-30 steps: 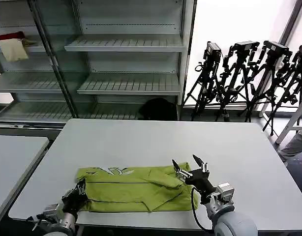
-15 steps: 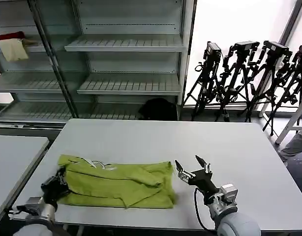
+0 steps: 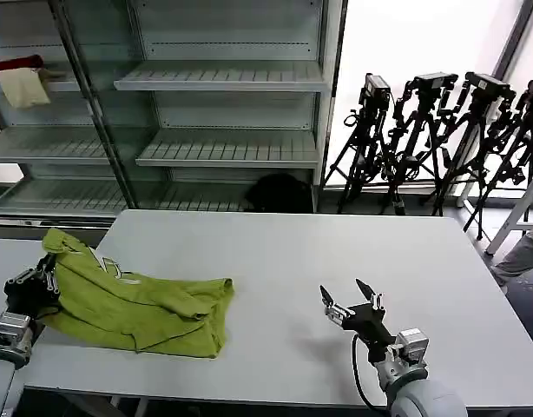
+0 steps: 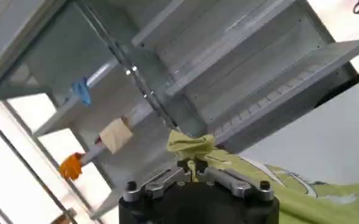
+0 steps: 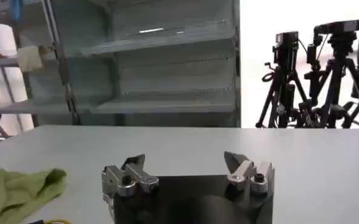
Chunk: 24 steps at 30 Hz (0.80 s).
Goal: Fold and organize the clothes.
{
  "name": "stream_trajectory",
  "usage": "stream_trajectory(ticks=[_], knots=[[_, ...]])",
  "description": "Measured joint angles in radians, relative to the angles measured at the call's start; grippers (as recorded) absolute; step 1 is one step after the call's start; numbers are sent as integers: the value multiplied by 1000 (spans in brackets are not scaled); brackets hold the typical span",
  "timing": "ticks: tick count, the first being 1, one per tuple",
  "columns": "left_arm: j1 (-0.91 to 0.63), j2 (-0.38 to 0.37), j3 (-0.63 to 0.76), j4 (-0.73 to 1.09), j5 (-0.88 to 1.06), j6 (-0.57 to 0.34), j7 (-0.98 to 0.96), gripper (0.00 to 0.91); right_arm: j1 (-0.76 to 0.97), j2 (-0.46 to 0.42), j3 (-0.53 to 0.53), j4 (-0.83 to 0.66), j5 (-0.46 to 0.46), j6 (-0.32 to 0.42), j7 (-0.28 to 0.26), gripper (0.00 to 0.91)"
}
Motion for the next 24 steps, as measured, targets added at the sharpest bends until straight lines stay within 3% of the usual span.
stream_trajectory(ticks=[11, 24], knots=[[23, -84, 206, -126, 147, 29, -14, 0, -4, 3, 16, -22, 0, 4, 2, 907], [-37, -183, 497, -127, 206, 105, -42, 0, 3, 2, 25, -50, 0, 8, -3, 907]])
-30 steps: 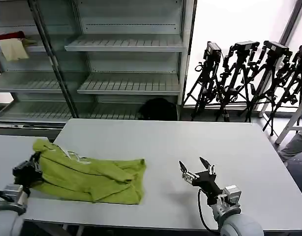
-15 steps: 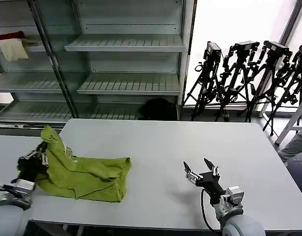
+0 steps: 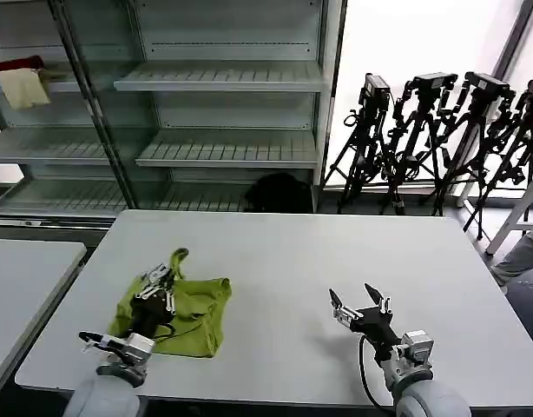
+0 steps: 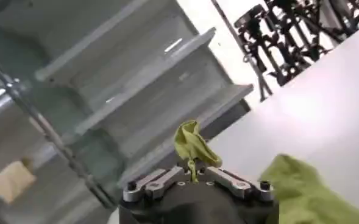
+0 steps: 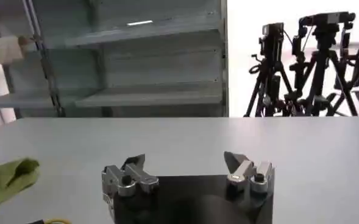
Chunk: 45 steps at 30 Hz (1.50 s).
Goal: Fold and organize the clothes.
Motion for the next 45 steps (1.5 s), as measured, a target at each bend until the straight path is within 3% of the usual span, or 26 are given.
stream_trajectory(ticks=[12, 13, 14, 24, 34, 39, 45], knots=[[-39, -50, 122, 55, -12, 67, -9, 20, 4, -3, 14, -8, 1, 0, -1, 907], [-40, -54, 129, 60, -12, 72, -10, 554, 4, -3, 15, -9, 1, 0, -1, 907], [-42, -58, 136, 65, -13, 77, -12, 907, 3, -3, 15, -9, 1, 1, -2, 907], [-63, -103, 189, 67, -93, 132, -57, 907, 17, 3, 7, -7, 1, 2, 1, 907], [-105, -134, 219, 17, -343, 159, -155, 907, 30, 9, -12, 16, -11, 13, -6, 907], [-121, -110, 149, -26, -450, 164, -172, 907, 27, 5, -8, 23, -16, 12, -4, 907], [-94, -31, -58, -24, -559, 157, -131, 907, 26, 5, -13, 23, -27, 11, -5, 907]])
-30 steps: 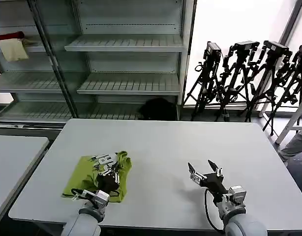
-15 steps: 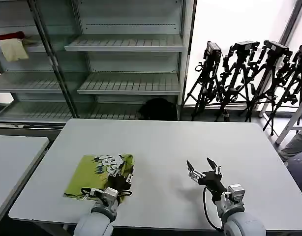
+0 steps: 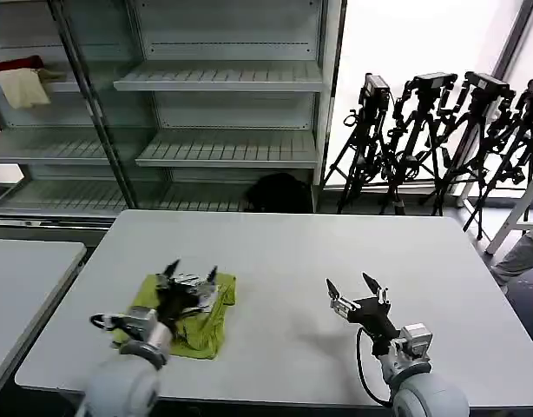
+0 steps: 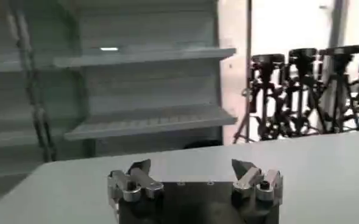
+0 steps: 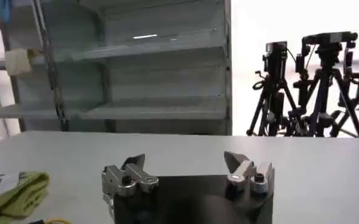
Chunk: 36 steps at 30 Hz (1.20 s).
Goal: Fold and organize the clothes.
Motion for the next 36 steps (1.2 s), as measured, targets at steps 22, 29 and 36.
stream_trajectory(ticks=[22, 29, 36], knots=[[105, 59, -226, 129, -144, 32, 102, 907, -13, 7, -3, -12, -18, 1, -4, 907], [112, 60, -235, 181, -172, 30, 119, 907, -8, 9, -9, -24, -18, 2, -8, 907], [97, 49, -228, 205, -222, 43, 121, 907, -6, 11, -14, -31, -20, 4, -10, 907]])
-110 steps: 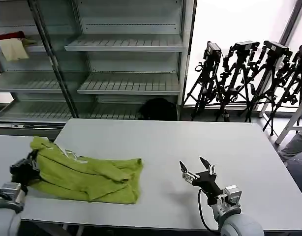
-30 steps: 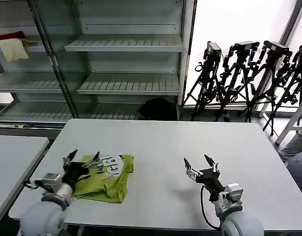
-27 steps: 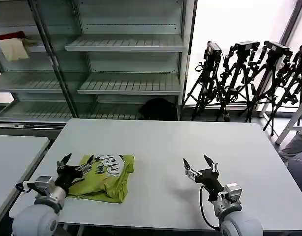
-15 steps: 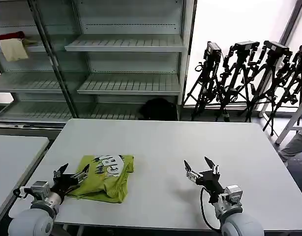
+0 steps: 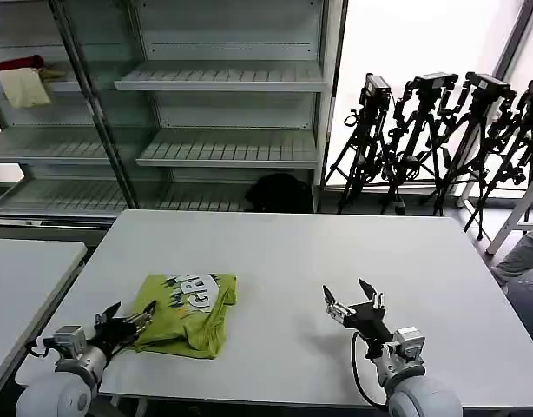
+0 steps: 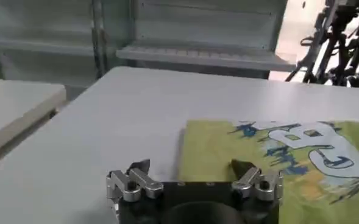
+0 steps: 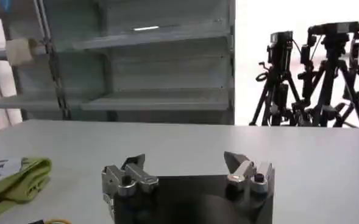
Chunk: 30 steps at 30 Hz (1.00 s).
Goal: Fold and organize the clothes.
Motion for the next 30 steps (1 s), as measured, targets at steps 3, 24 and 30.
stream_trajectory(ticks=[3, 24, 30], knots=[[-11, -1, 2, 16, -26, 4, -3, 867, -3, 1, -1, -4, -1, 2, -1, 907], [-34, -15, 8, 63, -193, 7, -3, 171, 1, -4, 9, -4, -13, 1, -7, 907], [-36, -28, 8, 65, -214, 9, -1, 10, 6, -3, 10, -8, -15, 0, -6, 907]])
